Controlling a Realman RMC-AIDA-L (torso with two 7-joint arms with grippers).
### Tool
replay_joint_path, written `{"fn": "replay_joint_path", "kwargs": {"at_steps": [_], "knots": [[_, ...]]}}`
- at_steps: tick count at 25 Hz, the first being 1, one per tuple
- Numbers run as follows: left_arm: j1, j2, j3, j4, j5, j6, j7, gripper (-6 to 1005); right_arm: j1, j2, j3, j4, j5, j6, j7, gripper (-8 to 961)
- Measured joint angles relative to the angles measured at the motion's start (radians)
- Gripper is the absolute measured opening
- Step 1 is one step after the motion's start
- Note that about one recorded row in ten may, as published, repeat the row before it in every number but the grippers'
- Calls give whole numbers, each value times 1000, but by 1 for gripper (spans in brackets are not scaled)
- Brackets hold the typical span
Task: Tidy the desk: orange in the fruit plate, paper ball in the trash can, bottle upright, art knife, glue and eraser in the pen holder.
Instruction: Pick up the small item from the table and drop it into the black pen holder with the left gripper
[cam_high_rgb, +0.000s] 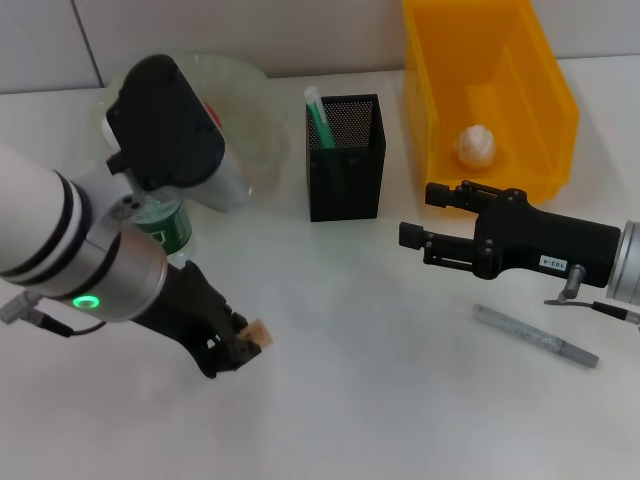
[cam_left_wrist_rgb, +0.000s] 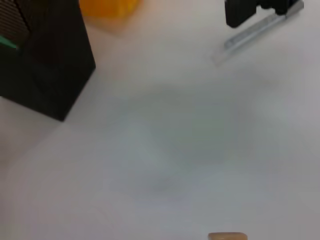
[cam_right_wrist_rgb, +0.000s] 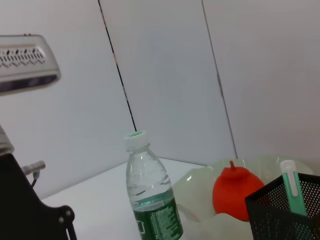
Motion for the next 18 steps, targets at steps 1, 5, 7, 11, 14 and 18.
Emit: {"fn": "replay_joint_path", "kwargs": {"at_steps": [1, 5, 7, 11, 14, 18], "knots": [[0, 0, 0, 0, 0, 0, 0, 261, 0, 0, 0, 0, 0, 0, 0, 757], [-10, 1, -39, 1, -3, 2, 33, 261, -3, 1, 2, 2, 0, 0, 1, 757], [-11, 1, -44, 3, -4, 2, 37, 261, -5, 1, 2, 2, 0, 0, 1, 757], [-11, 3, -54, 30, -18, 6, 52, 261, -7, 2, 2, 12, 0, 0, 2, 757], [-9, 4, -60, 61, -26, 16, 63, 261, -7, 2, 2, 17, 1, 0, 2, 757], [-4, 5, -86, 100, -33, 29, 92, 261, -3, 2, 2, 35, 1, -3, -4, 757]]}}
